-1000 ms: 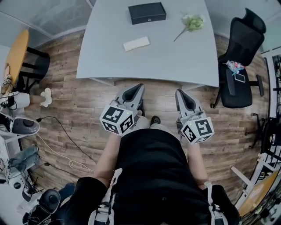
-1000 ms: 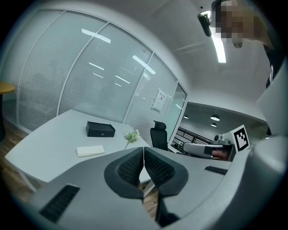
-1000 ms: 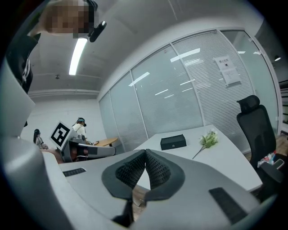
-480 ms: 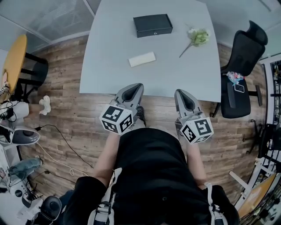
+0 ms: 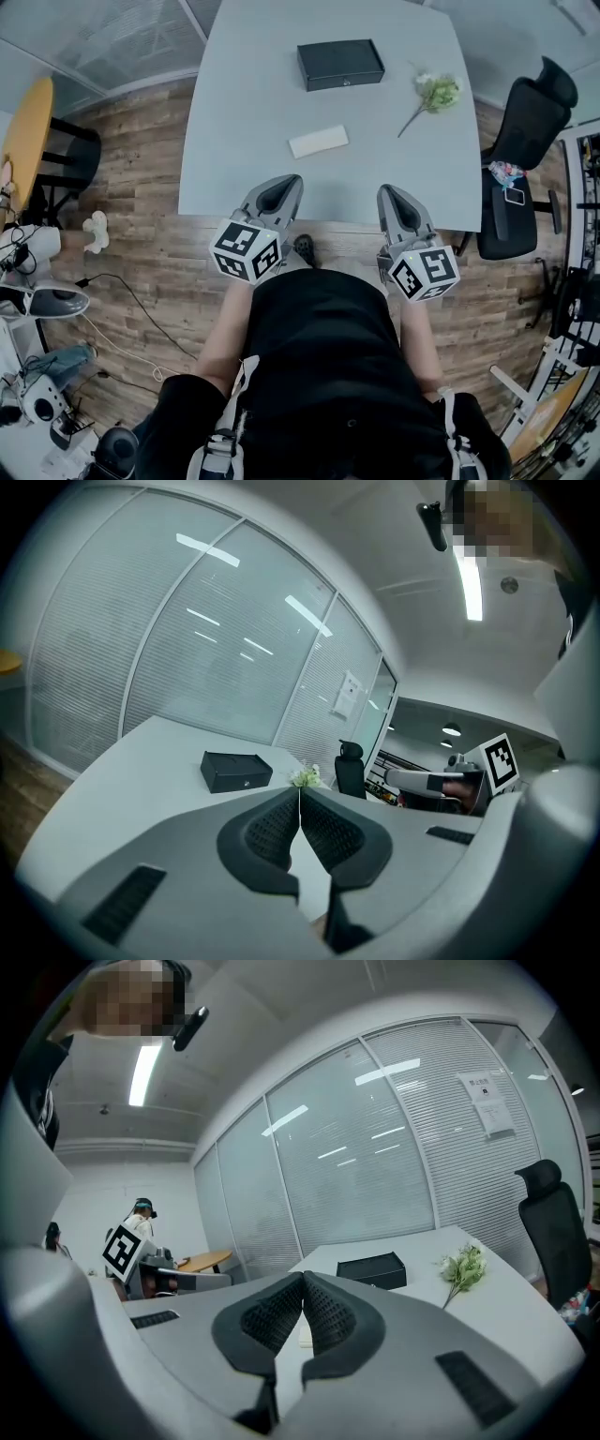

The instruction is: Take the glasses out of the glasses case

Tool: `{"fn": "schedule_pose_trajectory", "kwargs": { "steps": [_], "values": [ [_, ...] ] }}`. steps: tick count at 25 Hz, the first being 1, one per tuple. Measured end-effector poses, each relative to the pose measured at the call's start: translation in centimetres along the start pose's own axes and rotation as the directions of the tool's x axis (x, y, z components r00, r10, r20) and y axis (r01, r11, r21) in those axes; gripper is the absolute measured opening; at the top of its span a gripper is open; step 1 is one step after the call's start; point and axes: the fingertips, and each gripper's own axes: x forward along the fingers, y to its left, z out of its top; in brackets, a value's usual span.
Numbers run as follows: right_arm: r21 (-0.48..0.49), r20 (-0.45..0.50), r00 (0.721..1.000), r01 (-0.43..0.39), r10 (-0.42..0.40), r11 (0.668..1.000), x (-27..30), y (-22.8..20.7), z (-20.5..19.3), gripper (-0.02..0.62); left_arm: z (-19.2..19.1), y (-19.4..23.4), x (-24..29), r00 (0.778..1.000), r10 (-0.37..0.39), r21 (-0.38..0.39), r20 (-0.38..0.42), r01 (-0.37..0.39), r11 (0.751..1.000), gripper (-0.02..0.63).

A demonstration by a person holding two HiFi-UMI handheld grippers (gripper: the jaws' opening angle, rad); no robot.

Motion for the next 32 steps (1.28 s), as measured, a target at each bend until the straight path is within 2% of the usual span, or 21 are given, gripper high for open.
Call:
{"fn": "schedule_pose_trajectory", "kwargs": {
  "steps": [4,11,17,21,30,31,32],
  "values": [
    [0.006,-0.003,1.0,0.01,-0.01,1.0,1.4,0.2,0.0,0.018,0.0,1.4,-0.2,1.0,-0.001,0.015,-0.014,0.001,1.0,0.023],
    [0.056,-0.056,0.998,-0.033,0.036,0.998,3.7,-0.4,-0.6,0.018,-0.6,3.1,-0.1,0.999,0.033,-0.029,-0.023,-0.033,0.999,0.023],
    [0.015,-0.113,0.99,-0.082,0.084,0.996,6.9,-1.0,-1.5,0.018,-1.5,5.3,0.4,0.995,0.084,-0.064,-0.046,-0.087,0.994,0.023],
    [0.012,-0.137,0.982,-0.131,0.131,0.991,9.1,-2.2,-1.4,0.018,-1.3,6.0,1.5,0.991,0.12,-0.066,-0.061,-0.123,0.99,0.023],
    [-0.061,-0.196,0.95,-0.259,0.243,0.964,12.5,-5.5,-0.3,0.018,1.0,5.8,5.8,0.979,0.2,-0.07,-0.043,-0.203,0.977,0.023],
    [-0.064,-0.205,0.945,-0.273,0.255,0.96,12.8,-5.9,-0.5,0.03,1.0,5.7,6.3,0.977,0.209,-0.071,-0.044,-0.211,0.975,0.023],
    [-0.066,-0.213,0.94,-0.285,0.266,0.956,13.1,-6.3,-0.6,0.07,1.0,5.6,6.6,0.975,0.218,-0.071,-0.045,-0.221,0.973,0.023]
  ]
}}
